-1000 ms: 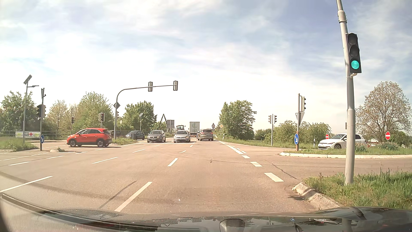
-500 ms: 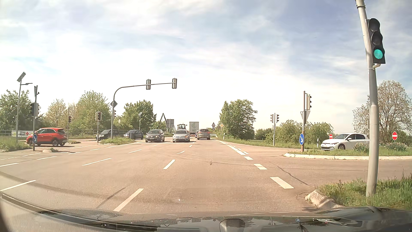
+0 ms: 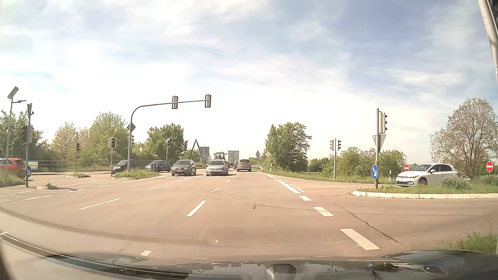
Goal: Follow the waypoints while adhering to traffic rules and regulations
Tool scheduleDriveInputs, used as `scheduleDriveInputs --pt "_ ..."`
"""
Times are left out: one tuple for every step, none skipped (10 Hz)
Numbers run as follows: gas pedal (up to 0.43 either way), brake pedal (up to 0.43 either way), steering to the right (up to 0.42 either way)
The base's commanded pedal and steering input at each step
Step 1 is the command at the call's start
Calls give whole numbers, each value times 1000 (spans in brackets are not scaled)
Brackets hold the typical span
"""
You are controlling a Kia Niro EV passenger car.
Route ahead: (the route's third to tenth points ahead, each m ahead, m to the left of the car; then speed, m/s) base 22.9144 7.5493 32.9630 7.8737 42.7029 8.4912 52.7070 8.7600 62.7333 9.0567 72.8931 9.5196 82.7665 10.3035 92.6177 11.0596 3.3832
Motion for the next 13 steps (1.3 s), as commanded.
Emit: scheduleDriveInputs --pt "311 0 1" --pt "311 0 2" --pt "311 0 2" --pt "311 0 2" --pt "311 0 2" --pt "311 0 2" --pt "311 0 2" --pt "311 0 2" --pt "311 0 2" --pt "311 0 2" --pt "311 0 2" --pt "311 0 1" --pt "311 0 1"
